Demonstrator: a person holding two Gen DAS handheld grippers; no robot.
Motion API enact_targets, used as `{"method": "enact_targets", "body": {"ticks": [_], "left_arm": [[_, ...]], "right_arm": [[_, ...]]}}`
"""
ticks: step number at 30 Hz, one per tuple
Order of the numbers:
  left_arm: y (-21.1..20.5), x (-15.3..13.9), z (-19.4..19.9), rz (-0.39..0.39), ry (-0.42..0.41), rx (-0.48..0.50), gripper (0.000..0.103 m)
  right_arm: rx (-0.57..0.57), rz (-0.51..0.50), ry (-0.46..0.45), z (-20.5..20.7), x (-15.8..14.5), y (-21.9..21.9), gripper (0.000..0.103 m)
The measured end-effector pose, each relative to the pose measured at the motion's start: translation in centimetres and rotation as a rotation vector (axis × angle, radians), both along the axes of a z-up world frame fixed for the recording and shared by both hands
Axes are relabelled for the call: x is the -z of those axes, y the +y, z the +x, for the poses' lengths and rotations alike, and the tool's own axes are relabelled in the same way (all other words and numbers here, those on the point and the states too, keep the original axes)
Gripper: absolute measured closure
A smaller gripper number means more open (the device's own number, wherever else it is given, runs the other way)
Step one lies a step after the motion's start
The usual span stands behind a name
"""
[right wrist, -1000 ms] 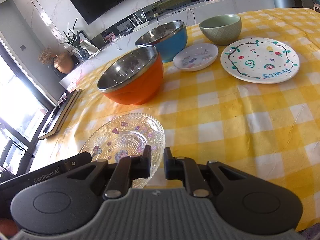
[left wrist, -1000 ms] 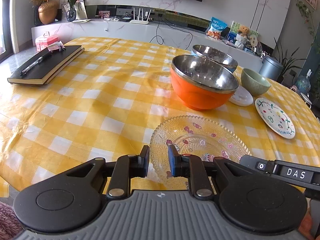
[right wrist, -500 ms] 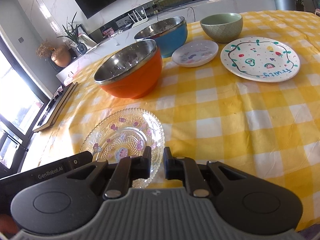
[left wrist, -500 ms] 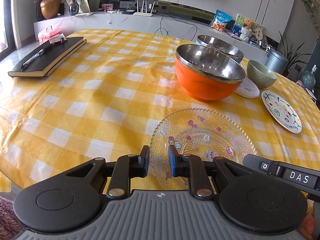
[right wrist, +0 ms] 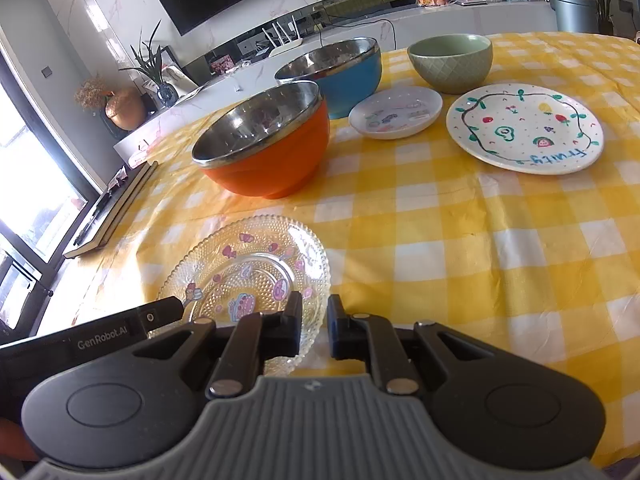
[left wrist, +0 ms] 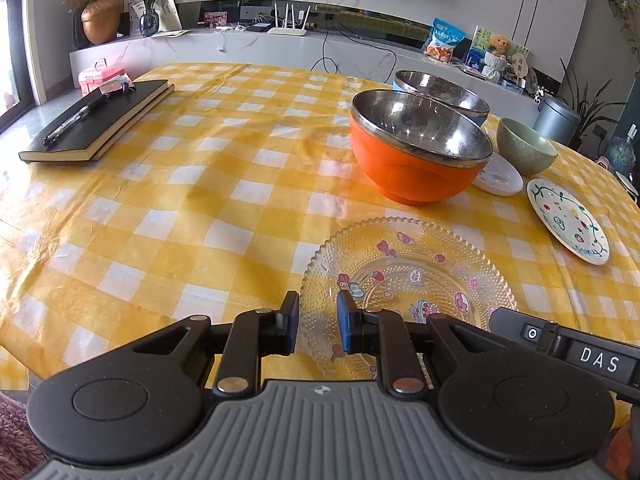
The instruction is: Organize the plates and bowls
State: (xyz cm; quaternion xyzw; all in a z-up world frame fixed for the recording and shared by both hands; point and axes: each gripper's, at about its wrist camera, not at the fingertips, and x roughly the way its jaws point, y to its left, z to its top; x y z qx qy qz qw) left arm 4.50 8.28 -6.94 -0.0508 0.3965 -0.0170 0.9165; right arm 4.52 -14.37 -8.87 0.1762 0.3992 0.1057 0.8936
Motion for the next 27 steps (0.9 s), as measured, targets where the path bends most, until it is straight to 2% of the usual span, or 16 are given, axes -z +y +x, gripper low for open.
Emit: {"method": "enact_targets", "body": {"ticks": [4,6,11,16,21,23,27], "left_arm": [[-0.3,-0.6,0.0,0.022,-0.040,0.003,0.079],[-0.4,-1.2,0.0,0.023,-0.067,0.002,0.074],[-1.1,-2.0,0.0,0.022,-0.108,0.017,0.067],[-2.5,-2.6,-0.1,0.011,-0.145,0.057,0.064],[-4.5,-3.2,-0.1,-0.003,-0.183,0.106,0.064],[-5.2,-3.3,-0.1,-0.006,-0.199,0.125,0.064],[-6.9,-3.6,-0.3,0.000,-0.234,0.157,0.064]], "right_arm": [[-0.006,0.019,-0.001,0.0,-0.2,0.0,0.082],[-0.005,0.006,-0.020,-0.2,-0.6,0.0,0.081],[0.024,-0.047,-0.112,-1.0,-2.4,-0.6,0.060],[0.114,-0.128,-0.170,-1.6,-3.8,-1.8,0.036],[0.199,-0.159,-0.192,-2.1,-4.4,-3.8,0.033],[0.239,-0.167,-0.193,-2.3,-4.5,-4.7,0.027],[0.298,-0.192,-0.194,-2.5,-4.6,-6.1,0.027]]}}
